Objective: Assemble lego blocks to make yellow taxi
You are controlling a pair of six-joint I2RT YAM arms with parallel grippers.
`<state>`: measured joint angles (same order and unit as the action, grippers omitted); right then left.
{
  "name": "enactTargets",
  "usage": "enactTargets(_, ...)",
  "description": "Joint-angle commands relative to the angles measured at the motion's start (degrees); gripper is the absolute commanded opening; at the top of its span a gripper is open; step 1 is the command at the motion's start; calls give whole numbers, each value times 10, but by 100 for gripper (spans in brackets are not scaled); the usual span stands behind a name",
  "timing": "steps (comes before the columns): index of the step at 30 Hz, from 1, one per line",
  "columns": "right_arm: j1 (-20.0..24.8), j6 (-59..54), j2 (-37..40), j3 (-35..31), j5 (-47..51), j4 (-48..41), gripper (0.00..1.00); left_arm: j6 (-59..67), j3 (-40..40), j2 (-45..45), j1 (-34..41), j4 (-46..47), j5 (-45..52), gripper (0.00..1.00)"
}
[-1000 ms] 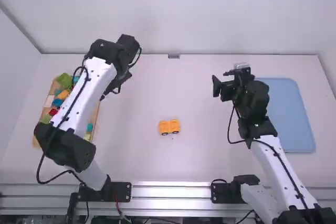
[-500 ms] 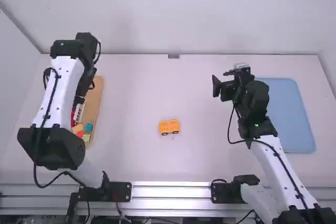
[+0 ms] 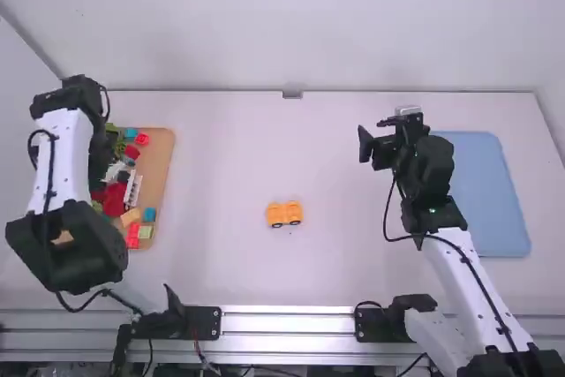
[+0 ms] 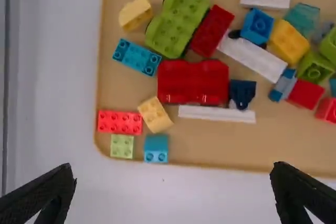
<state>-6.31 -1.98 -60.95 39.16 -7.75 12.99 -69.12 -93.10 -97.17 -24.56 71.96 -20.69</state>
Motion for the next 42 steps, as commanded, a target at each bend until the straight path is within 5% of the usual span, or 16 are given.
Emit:
enactTargets(1,-1,1,-1,23,1,2,98,118,12,24,-41,-14,37,99)
enactTargets(17,-1,0,-2,23,1,2,98,645,108,21,-291,-177,221,98)
enactTargets(42,0,1,-2,23,31,12,98,780,101,-193,-321,-219,181,50)
